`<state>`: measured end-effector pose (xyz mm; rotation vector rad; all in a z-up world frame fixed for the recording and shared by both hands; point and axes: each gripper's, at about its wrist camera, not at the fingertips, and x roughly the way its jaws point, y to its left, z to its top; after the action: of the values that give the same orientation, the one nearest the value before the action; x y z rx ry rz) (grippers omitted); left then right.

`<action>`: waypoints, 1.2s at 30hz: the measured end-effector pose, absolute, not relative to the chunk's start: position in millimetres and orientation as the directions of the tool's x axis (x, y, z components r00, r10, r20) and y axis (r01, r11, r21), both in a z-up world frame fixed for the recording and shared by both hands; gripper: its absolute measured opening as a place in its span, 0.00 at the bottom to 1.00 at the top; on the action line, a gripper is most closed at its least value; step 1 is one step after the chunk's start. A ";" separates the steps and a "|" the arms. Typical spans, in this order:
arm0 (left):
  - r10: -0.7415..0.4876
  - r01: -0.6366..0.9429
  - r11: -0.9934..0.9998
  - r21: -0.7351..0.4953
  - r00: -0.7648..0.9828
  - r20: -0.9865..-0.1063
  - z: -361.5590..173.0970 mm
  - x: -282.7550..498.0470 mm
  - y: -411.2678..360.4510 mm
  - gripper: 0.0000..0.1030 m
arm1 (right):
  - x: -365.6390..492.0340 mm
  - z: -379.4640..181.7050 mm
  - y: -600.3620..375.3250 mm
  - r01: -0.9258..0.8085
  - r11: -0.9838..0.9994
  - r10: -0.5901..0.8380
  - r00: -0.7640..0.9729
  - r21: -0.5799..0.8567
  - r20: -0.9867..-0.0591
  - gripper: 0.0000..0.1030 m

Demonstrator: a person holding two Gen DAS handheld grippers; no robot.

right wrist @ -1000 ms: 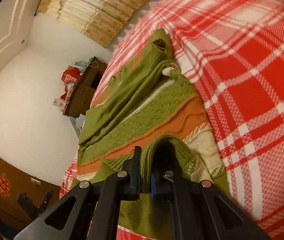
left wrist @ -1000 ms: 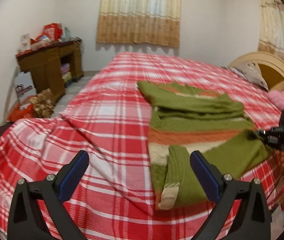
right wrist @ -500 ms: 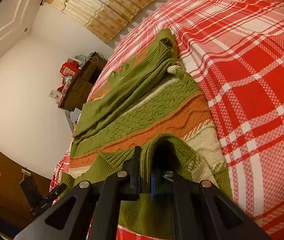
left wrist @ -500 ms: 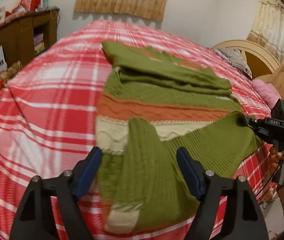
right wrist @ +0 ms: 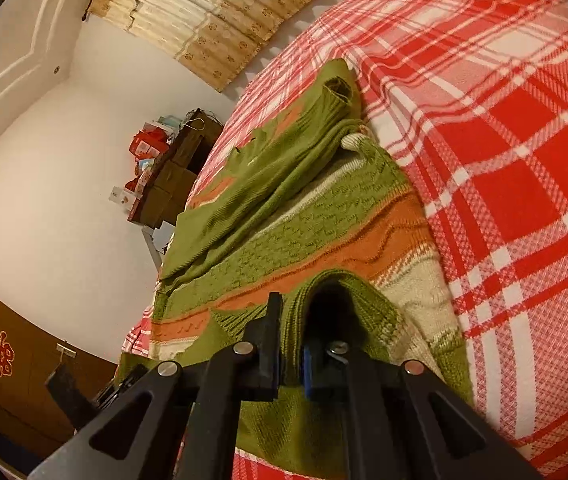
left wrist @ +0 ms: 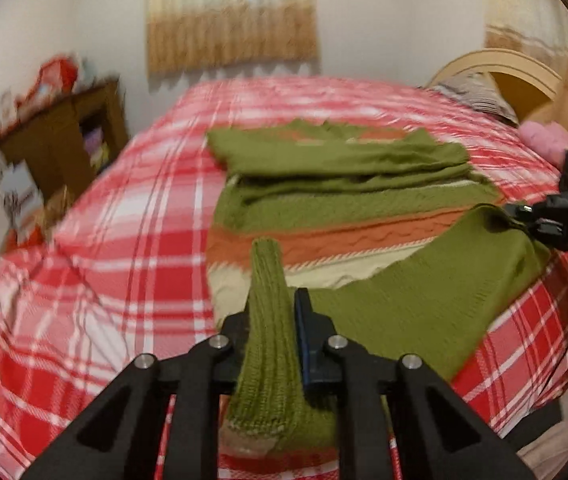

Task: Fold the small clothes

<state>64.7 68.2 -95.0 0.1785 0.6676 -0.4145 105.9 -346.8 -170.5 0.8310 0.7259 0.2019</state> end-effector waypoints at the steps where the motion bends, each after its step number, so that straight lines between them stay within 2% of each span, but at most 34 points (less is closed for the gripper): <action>1: -0.328 0.450 0.892 0.040 0.707 -0.626 -95.1 61.8 65.2 0.22 | 105.5 -170.6 -346.9 0.105 0.672 0.434 0.747 0.733 -0.504 0.07; 3: -0.347 0.485 0.874 0.036 0.672 -0.654 -100.4 62.6 59.8 0.33 | 104.8 -170.4 -346.3 0.101 0.674 0.434 0.748 0.731 -0.503 0.07; 5: -0.347 0.488 0.873 0.014 0.641 -0.684 -109.1 69.9 57.9 0.48 | 105.1 -170.3 -346.1 0.101 0.679 0.432 0.746 0.727 -0.507 0.07; 7: -0.329 0.447 0.894 -0.021 0.623 -0.710 -118.1 81.6 61.5 0.49 | 105.9 -169.4 -345.8 0.104 0.681 0.432 0.743 0.725 -0.512 0.08; 9: -0.341 0.405 0.910 -0.092 0.603 -0.721 -120.0 90.0 70.7 0.47 | 106.8 -166.5 -347.1 0.083 0.631 0.484 0.735 0.771 -0.476 0.09; 10: -0.356 0.389 0.912 -0.128 0.600 -0.716 -118.4 92.8 75.6 0.37 | 106.4 -164.4 -348.3 0.050 0.562 0.534 0.741 0.826 -0.408 0.11; 11: -0.364 0.382 0.913 -0.146 0.596 -0.716 -117.4 95.3 76.3 0.20 | 104.1 -161.9 -353.0 0.010 0.477 0.573 0.754 0.879 -0.320 0.11; 12: -0.368 0.378 0.912 -0.158 0.587 -0.721 -118.1 96.1 75.9 0.13 | 101.1 -157.2 -358.8 -0.028 0.409 0.587 0.774 0.912 -0.239 0.17; 13: -0.366 0.371 0.914 -0.163 0.583 -0.726 -118.5 97.0 77.8 0.11 | 98.7 -152.2 -363.1 -0.049 0.385 0.580 0.790 0.922 -0.200 0.37; 14: -0.364 0.366 0.916 -0.165 0.585 -0.725 -118.6 96.1 79.3 0.11 | 94.4 -142.9 -368.8 -0.070 0.387 0.550 0.818 0.920 -0.169 0.50; 15: -0.361 0.364 0.917 -0.161 0.589 -0.723 -118.8 93.9 79.5 0.10 | 90.4 -134.8 -372.5 -0.079 0.408 0.514 0.843 0.909 -0.158 0.70; 16: -0.357 0.364 0.918 -0.155 0.593 -0.722 -119.8 92.4 78.8 0.09 | 85.1 -125.1 -377.0 -0.086 0.449 0.472 0.868 0.889 -0.155 0.74; 18: -0.350 0.372 0.918 -0.135 0.603 -0.717 -120.2 86.1 79.0 0.08 | 79.0 -109.9 -382.7 -0.084 0.521 0.431 0.885 0.850 -0.176 0.74; 23: -0.387 0.399 0.903 -0.161 0.590 -0.709 -121.8 80.6 80.6 0.08 | 77.6 -97.1 -370.0 -0.001 0.762 0.334 0.857 0.648 -0.391 0.74; 27: -0.402 0.391 0.901 -0.189 0.582 -0.707 -123.0 92.6 77.2 0.11 | 99.1 -110.3 -332.6 -0.018 0.903 0.278 0.785 0.429 -0.553 0.73; 30: -0.431 0.400 0.889 -0.224 0.564 -0.705 -122.6 94.3 77.5 0.21 | 120.5 -128.8 -307.4 -0.052 0.961 0.221 0.740 0.273 -0.636 0.74; 31: -0.439 0.407 0.884 -0.229 0.556 -0.706 -122.4 94.4 76.3 0.28 | 128.9 -134.7 -301.1 -0.057 0.969 0.205 0.728 0.240 -0.654 0.73; 34: -0.435 0.434 0.878 -0.202 0.548 -0.715 -121.2 90.6 72.8 0.41 | 143.4 -152.4 -296.7 -0.071 0.974 0.203 0.696 0.215 -0.689 0.74; 36: -0.419 0.443 0.880 -0.171 0.555 -0.719 -121.7 86.7 69.8 0.41 | 143.2 -153.6 -290.1 -0.090 0.983 0.178 0.699 0.162 -0.693 0.74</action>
<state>86.7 69.8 -121.7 0.0315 0.8400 -0.5091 143.2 -290.1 -153.6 0.1186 0.7831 0.1495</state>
